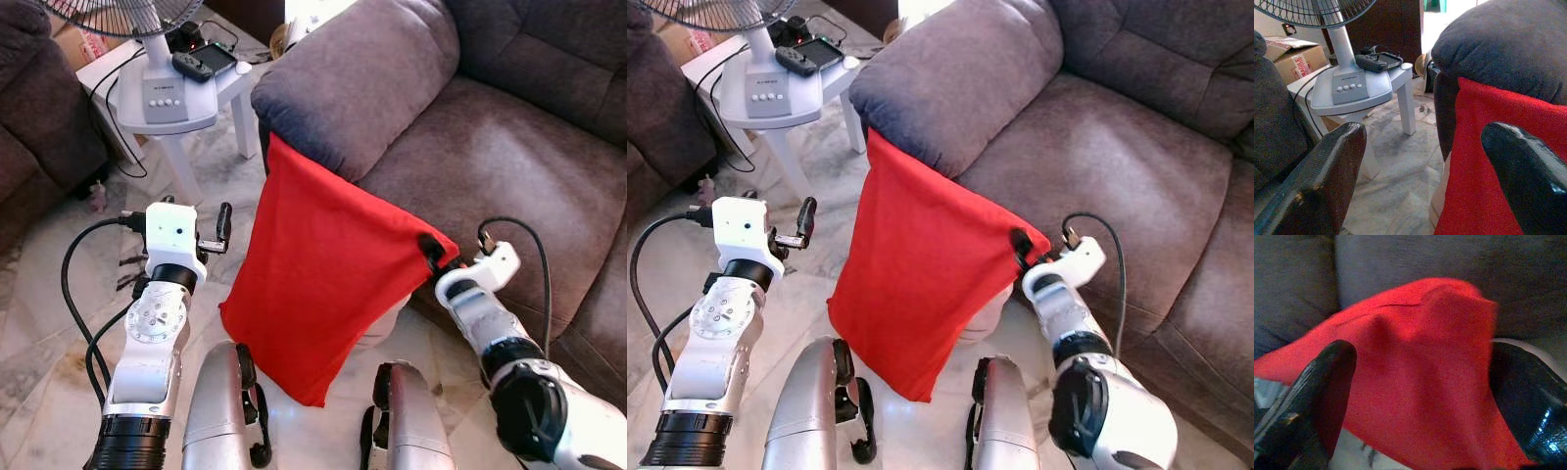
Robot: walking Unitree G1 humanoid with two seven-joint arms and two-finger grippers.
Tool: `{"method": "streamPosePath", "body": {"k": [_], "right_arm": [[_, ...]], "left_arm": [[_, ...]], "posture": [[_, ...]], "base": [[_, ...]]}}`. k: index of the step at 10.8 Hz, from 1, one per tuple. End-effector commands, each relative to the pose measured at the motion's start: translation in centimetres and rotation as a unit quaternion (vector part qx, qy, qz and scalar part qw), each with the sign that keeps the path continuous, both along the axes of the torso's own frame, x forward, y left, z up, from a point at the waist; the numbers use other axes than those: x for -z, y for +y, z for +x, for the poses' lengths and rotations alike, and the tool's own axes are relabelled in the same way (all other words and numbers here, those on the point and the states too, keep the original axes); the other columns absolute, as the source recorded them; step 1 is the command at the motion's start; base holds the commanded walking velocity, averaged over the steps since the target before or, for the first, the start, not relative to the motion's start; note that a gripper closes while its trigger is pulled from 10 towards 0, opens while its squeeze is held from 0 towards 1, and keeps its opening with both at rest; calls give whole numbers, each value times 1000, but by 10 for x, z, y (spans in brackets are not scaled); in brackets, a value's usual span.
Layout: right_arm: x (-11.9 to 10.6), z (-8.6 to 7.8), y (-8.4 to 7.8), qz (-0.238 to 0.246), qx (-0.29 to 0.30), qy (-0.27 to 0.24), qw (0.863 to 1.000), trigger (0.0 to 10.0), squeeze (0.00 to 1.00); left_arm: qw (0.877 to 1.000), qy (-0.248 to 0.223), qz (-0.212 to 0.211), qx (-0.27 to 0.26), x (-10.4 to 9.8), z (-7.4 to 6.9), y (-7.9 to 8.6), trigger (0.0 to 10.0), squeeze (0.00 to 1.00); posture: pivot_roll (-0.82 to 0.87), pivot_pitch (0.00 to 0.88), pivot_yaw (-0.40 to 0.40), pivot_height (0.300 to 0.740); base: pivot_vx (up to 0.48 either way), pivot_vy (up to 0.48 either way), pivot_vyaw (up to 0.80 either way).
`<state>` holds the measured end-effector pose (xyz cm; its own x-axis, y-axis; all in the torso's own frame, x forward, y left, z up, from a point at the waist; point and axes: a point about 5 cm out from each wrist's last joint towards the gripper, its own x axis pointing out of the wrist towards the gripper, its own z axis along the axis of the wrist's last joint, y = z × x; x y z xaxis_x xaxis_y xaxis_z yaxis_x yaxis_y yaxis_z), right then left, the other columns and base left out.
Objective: Move the pillow to the sofa from floor
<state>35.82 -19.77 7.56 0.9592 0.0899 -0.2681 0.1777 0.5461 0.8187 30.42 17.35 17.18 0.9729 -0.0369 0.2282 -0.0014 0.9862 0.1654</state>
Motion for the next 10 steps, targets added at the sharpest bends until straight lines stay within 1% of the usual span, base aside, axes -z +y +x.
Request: {"method": "streamPosePath", "body": {"k": [1, 3, 4, 5, 6, 7, 8, 9, 10], "right_arm": [[4, -3, -2, 2, 2, 5, 1000, 10000, 0], [13, -8, -3, -57, -11, 29, 998, 10000, 0], [13, -8, -1, -65, -19, 22, 997, 10000, 0], [16, -10, -1, -137, -39, 31, 989, 10000, 0], [19, -12, -2, -168, -40, 42, 984, 10000, 0], [20, -12, 1, -166, -42, 38, 984, 10000, 0], [19, -11, 4, -159, -52, 27, 986, 10000, 0], [20, -12, 7, -161, -67, 23, 984, 10000, 0], [22, -13, 6, -185, -68, 26, 980, 10000, 0]], "left_arm": [[1000, 0, -2, 7, -1, -3, -2, 10000, 0], [1000, 1, 0, 6, -2, -1, -1, 10000, 0], [1000, 2, -1, 9, -1, -1, -3, 10000, 0], [1000, 2, 9, 17, -1, -1, -6, 10000, 0], [1000, 2, 10, 18, -1, -1, -7, 10000, 0], [1000, 2, 10, 18, 0, -2, -7, 10000, 0], [1000, 3, 12, 18, 1, -3, -7, 10000, 0], [1000, 3, 13, 17, 1, -4, -6, 10000, 0], [1000, 3, 15, 16, 0, -6, -5, 10000, 0]], "posture": [[90, 278, -74, 592], [90, 272, -77, 592], [88, 271, -76, 592], [87, 270, -75, 592], [91, 271, -77, 592], [98, 274, -77, 592], [104, 278, -78, 592], [110, 281, -80, 592], [117, 287, -81, 592]], "base": [[0, 0, 0], [0, 0, 0], [0, 0, 0], [0, 0, 0], [0, 0, 0], [0, 0, 0], [0, 0, 0], [0, 0, 0], [0, 0, 0]]}}
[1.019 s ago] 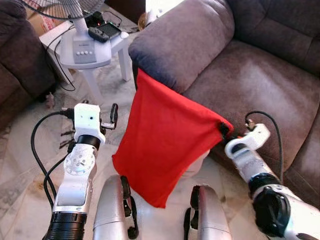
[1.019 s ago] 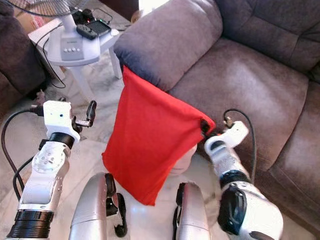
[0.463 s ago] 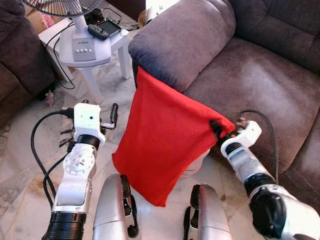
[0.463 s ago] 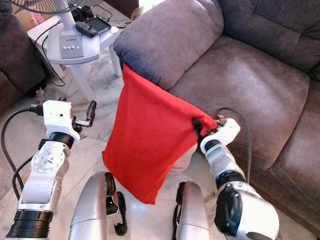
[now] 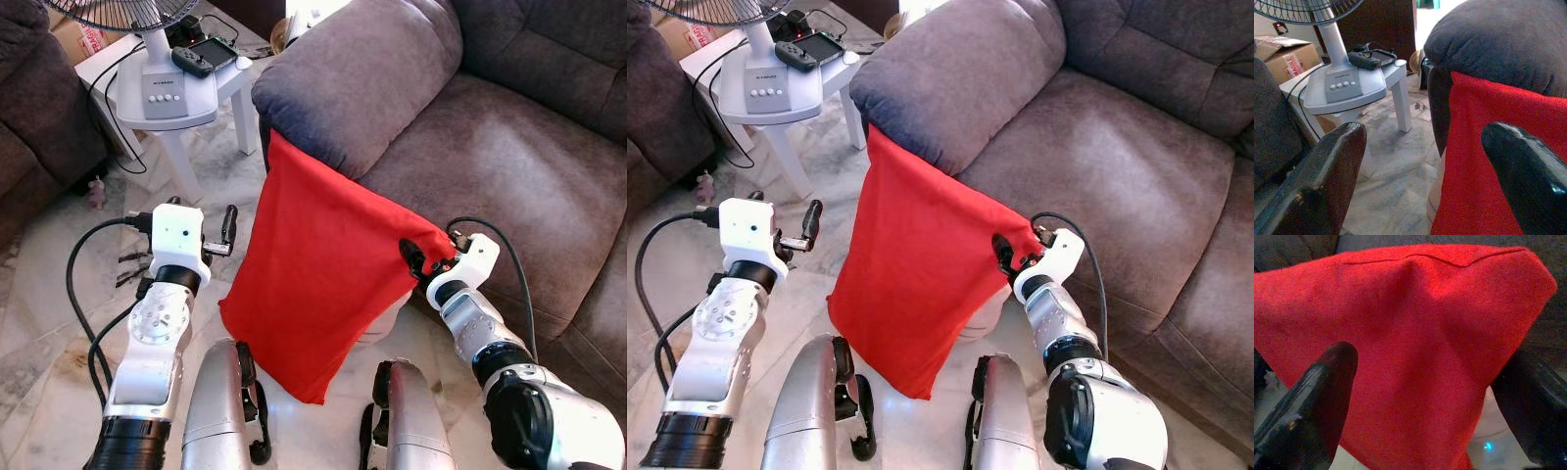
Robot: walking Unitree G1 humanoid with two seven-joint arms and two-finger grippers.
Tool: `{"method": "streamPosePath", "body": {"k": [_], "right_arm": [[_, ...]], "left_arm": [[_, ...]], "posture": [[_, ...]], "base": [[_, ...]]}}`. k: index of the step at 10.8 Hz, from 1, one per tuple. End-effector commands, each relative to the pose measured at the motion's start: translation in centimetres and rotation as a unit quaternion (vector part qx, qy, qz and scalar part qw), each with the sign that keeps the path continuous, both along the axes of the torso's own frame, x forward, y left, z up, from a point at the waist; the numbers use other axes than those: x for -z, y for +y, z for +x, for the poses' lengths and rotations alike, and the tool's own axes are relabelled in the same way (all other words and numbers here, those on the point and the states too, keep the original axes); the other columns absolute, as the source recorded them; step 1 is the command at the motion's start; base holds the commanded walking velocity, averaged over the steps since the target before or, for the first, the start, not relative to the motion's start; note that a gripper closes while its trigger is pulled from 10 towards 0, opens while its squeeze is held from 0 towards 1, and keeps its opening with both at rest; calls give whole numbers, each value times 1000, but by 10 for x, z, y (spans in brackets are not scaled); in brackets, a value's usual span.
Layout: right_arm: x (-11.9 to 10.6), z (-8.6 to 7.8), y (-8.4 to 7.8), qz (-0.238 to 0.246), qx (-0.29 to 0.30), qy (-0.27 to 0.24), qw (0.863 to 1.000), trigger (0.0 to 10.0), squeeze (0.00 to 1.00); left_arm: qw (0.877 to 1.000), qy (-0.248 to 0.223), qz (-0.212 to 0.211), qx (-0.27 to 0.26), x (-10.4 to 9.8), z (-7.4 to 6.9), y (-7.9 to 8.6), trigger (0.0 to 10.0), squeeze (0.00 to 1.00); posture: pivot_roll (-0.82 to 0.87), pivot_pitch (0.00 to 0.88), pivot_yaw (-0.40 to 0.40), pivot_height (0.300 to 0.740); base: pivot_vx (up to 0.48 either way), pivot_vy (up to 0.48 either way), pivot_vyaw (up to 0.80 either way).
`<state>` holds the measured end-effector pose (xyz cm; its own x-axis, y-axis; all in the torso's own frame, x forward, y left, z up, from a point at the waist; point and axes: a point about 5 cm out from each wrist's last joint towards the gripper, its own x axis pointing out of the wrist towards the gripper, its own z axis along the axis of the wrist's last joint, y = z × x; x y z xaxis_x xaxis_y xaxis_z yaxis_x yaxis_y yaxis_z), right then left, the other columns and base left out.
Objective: Move the pillow to the sofa from floor
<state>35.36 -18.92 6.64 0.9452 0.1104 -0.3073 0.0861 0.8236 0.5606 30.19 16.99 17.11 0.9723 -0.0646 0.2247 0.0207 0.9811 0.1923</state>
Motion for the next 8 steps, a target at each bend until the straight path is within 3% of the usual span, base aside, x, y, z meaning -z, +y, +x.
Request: {"method": "streamPosePath", "body": {"k": [1, 2, 3, 4, 8], "right_arm": [[14, -9, -4, -5, 10, 25, 1000, 10000, 0], [14, -9, -2, 0, 5, 20, 1000, 10000, 0], [14, -9, -1, -18, -2, 19, 1000, 3059, 0], [16, -11, -4, -29, 13, 28, 999, 0, 0], [17, -12, -6, -21, 26, 23, 999, 0, 0]], "left_arm": [[1000, 3, 3, 3, 1, -4, -1, 10000, 0], [1000, 7, 4, 3, 4, -4, -2, 10000, 0], [1000, 6, 5, 4, 3, -4, -3, 10000, 0], [1000, 4, 7, 3, 2, -3, -2, 10000, 0], [1000, 4, 16, 3, 3, -4, 0, 10000, 0]], "posture": [[119, 290, -82, 592], [120, 289, -85, 592], [127, 284, -85, 592], [129, 279, -86, 592], [137, 271, -83, 592]], "base": [[0, 0, 0], [0, 0, 0], [0, 0, 0], [0, 0, 0], [0, 0, 0]]}}
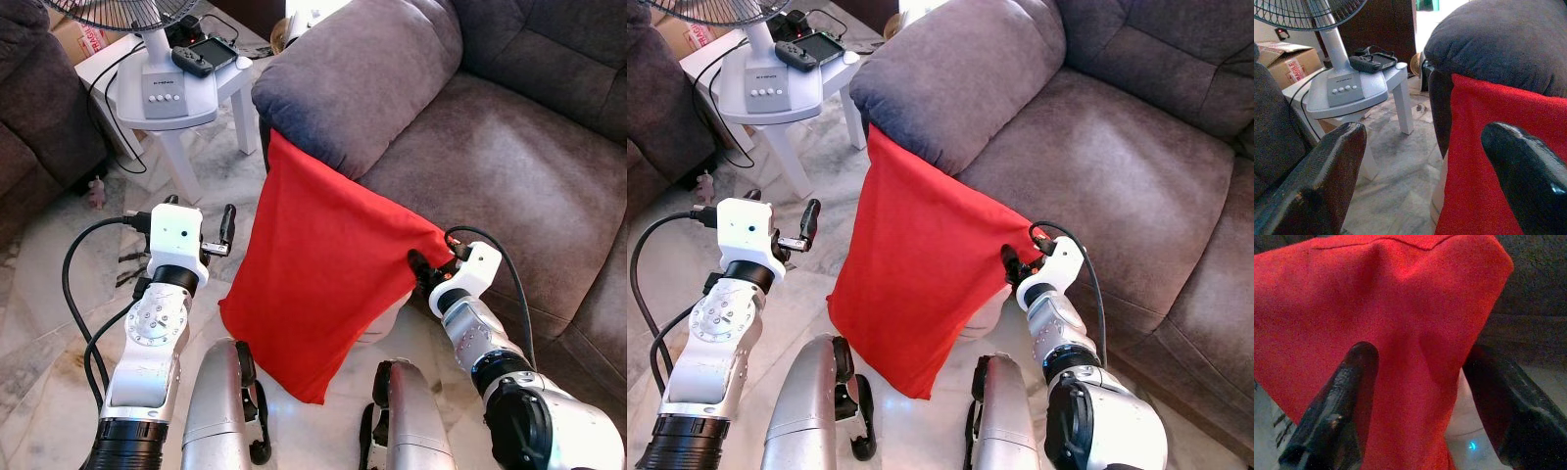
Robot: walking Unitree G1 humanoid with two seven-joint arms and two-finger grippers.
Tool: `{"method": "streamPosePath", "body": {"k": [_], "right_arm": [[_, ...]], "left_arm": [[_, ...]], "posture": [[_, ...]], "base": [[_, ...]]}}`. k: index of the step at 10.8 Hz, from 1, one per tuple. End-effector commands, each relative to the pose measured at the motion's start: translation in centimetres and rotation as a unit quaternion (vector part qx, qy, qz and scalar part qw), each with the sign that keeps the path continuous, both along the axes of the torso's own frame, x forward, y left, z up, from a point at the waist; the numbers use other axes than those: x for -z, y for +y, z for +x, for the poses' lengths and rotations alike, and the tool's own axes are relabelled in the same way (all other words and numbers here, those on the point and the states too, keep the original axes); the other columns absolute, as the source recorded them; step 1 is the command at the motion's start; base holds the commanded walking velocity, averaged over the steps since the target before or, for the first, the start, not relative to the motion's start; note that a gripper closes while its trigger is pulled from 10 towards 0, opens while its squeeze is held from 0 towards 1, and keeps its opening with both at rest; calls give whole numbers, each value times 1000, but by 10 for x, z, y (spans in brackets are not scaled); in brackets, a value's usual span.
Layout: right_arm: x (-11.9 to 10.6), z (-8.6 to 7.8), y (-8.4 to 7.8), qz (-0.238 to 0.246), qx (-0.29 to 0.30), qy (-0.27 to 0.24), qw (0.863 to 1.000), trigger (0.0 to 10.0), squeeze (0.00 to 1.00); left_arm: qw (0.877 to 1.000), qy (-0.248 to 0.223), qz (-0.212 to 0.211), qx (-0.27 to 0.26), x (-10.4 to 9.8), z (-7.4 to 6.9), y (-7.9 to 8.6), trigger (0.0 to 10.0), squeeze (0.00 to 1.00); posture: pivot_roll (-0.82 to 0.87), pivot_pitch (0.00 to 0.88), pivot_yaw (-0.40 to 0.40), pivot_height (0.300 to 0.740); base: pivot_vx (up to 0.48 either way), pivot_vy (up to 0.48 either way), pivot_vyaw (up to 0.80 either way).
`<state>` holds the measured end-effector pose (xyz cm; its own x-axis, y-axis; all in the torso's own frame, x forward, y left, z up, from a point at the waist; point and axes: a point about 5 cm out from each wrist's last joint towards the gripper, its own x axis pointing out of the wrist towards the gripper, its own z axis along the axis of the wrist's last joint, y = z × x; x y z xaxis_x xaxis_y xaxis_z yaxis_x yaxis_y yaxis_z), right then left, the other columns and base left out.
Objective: Move the pillow to the sofa from floor
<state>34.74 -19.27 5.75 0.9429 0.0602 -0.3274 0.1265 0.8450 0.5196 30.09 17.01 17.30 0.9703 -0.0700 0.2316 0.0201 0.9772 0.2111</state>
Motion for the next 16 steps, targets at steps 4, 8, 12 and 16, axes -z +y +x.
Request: {"method": "streamPosePath", "body": {"k": [4, 8, 12, 16], "right_arm": [[3, -4, -3, 27, 14, -16, 999, 0, 0], [10, -8, -10, -30, 20, 25, 999, 10000, 0], [0, 0, -1, 1, 10, -8, 1000, 10000, 1000], [-7, 4, 4, 29, -7, -40, 999, 10000, 1000]], "left_arm": [[1000, 9, 14, 3, 6, -3, -1, 10000, 0], [1000, 9, 14, 1, 7, -6, -5, 10000, 0], [1000, 7, 14, -5, 6, -13, -2, 10000, 0], [1000, 9, 12, -3, 6, -17, -4, 10000, 0]], "posture": [[138, 277, -84, 592], [127, 305, -101, 592], [144, 320, -108, 592], [149, 341, -113, 592]], "base": [[0, 0, 0], [0, 0, 0], [0, 0, 0], [0, 0, 0]]}}
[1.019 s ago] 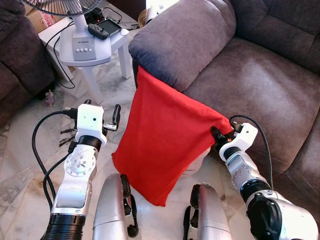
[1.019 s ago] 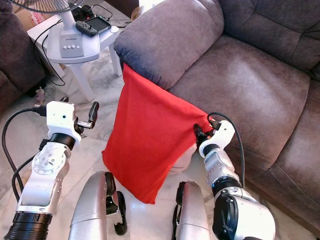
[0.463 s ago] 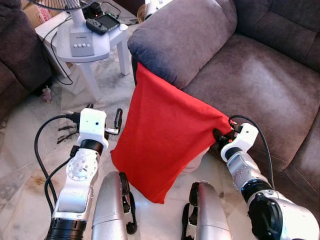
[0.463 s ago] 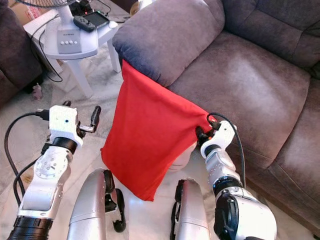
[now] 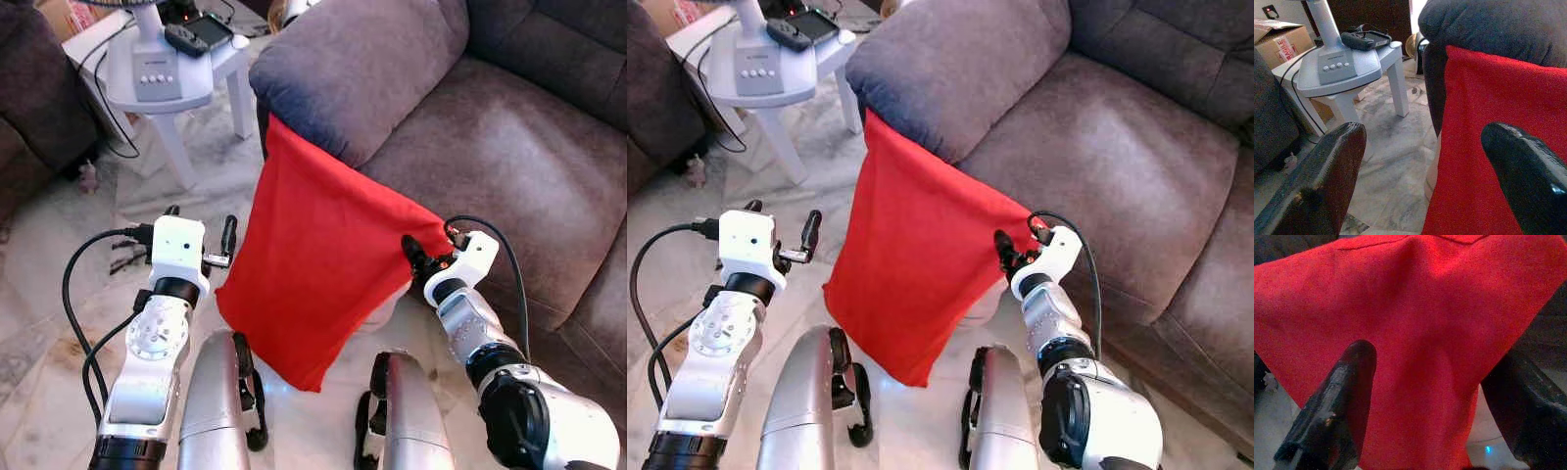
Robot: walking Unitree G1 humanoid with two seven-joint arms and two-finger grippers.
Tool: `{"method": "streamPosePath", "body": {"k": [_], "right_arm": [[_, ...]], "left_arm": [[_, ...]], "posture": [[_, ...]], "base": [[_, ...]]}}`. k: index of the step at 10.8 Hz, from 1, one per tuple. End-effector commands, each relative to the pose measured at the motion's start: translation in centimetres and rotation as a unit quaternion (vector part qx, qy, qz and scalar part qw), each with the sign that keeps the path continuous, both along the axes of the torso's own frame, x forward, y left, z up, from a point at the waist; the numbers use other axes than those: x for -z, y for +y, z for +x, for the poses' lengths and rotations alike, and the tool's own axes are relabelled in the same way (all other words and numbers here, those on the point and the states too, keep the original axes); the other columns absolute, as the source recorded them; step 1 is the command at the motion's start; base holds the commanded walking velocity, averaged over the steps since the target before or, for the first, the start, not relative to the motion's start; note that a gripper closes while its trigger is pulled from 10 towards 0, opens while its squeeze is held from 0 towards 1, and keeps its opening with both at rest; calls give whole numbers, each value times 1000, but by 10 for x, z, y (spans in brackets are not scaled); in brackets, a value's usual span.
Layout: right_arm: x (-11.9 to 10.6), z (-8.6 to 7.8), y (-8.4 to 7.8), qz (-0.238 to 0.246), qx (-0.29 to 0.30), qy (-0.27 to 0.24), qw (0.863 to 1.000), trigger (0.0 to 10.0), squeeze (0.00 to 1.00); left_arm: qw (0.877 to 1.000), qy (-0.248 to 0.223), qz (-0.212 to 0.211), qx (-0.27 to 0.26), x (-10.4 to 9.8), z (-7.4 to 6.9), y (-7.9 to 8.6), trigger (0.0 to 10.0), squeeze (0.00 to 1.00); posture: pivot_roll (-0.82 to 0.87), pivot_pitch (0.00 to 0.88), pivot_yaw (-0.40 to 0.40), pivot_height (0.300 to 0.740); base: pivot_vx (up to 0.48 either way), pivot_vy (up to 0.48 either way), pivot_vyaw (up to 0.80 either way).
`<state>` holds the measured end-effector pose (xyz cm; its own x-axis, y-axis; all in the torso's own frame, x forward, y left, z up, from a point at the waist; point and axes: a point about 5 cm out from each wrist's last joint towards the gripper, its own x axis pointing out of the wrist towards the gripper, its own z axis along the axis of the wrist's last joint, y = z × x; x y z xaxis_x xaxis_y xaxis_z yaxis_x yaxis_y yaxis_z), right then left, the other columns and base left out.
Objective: Move the pillow to the sofa from floor
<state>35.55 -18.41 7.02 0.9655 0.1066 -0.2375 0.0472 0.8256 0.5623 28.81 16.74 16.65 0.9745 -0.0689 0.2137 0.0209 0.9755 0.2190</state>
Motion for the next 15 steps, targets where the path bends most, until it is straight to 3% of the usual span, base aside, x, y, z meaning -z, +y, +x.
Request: {"method": "streamPosePath", "body": {"k": [1, 2, 3, 5, 8, 9, 10, 11, 15], "right_arm": [[5, -4, -5, 1, 11, 5, 1000, 10000, 1000], [6, -5, -6, -25, 12, 13, 1000, 10000, 1000], [9, -6, -8, -58, 15, 26, 998, 10000, 0], [11, -8, -13, -67, 41, 31, 996, 10000, 0], [3, -2, -2, -55, 21, 3, 998, 10000, 0], [-1, 0, 5, -35, 5, -14, 999, 9059, 0], [-2, 1, 8, -29, -3, -21, 999, 2863, 0], [-4, 2, 10, -22, -6, -26, 999, 0, 0], [2, -2, 9, -37, -11, -19, 999, 0, 0]], "left_arm": [[1000, 3, 8, 0, 1, -6, -2, 10000, 0], [1000, 6, 8, -1, 2, -8, -1, 10000, 0], [1000, 8, 10, -2, 2, -10, 0, 10000, 0], [1000, 11, 11, -3, 2, -15, 1, 10000, 0], [1000, 13, 13, -4, 1, -18, 1, 10000, 0], [1000, 14, 13, -4, 0, -21, 2, 10000, 0], [1000, 16, 15, -5, 0, -22, 3, 10000, 0], [1000, 16, 16, -5, -1, -23, 4, 10000, 0], [1000, 23, 19, 1, 0, -24, 2, 10000, 0]], "posture": [[152, 344, -113, 592], [157, 351, -113, 592], [162, 355, -112, 592], [176, 364, -108, 592], [191, 369, -103, 592], [203, 375, -104, 592], [210, 379, -103, 592], [218, 383, -100, 592], [212, 386, -95, 592]], "base": [[0, 0, 0], [0, 0, 0], [0, 0, 0], [0, 0, 0], [0, 0, 0], [0, 0, 0], [0, 0, 0], [0, 0, 0], [0, 0, 0]]}}
